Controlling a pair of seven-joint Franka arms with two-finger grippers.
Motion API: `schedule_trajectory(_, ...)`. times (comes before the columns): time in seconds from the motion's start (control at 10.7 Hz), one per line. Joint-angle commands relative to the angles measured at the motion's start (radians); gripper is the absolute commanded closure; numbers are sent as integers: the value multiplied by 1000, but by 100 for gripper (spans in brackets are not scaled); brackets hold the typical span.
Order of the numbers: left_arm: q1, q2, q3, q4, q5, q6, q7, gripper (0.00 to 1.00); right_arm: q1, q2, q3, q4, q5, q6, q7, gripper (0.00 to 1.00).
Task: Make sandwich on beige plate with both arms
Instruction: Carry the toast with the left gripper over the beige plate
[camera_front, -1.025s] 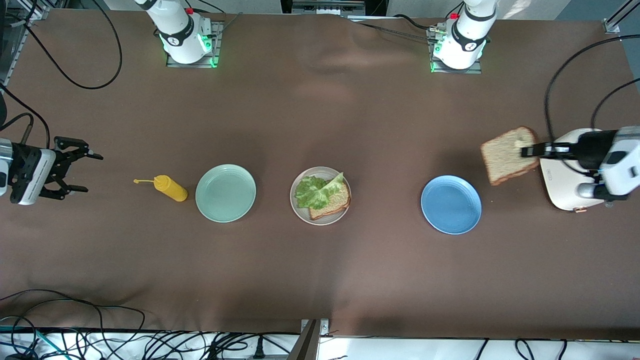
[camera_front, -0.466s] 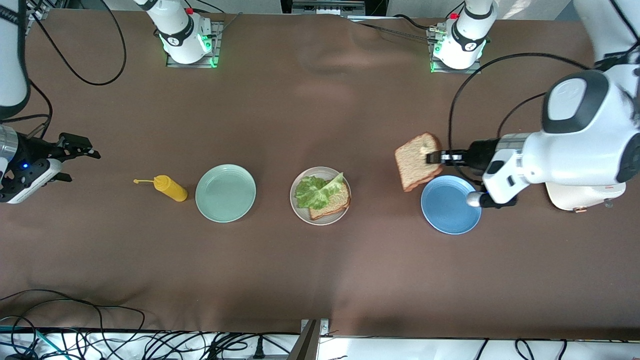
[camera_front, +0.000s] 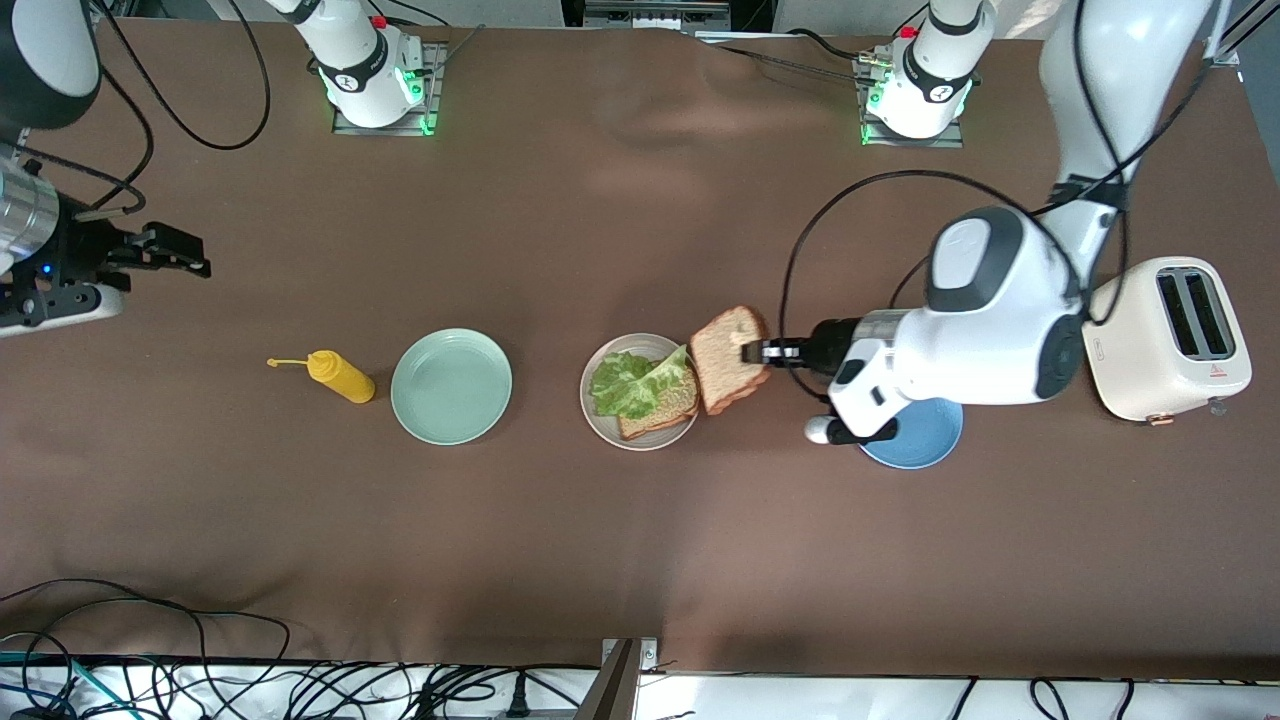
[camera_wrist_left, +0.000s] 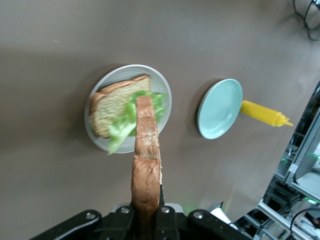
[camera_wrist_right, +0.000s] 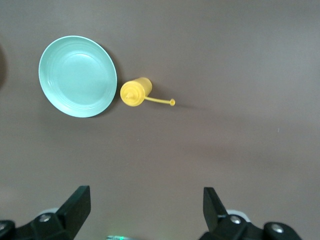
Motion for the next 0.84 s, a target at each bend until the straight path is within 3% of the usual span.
schedule_trajectory(0.0, -68, 34, 14, 1, -38, 104, -13, 100, 16, -61, -2, -35, -46, -27, 71, 0)
schedule_trajectory(0.28, -139, 103, 17, 4, -38, 220, -13, 100, 17, -71, 2, -3, -40, -35, 83, 0)
schedule_trajectory(0.75, -174, 171, 30, 15, -35, 248, 14, 100, 14, -68, -9, 31, -43, -40, 170, 0)
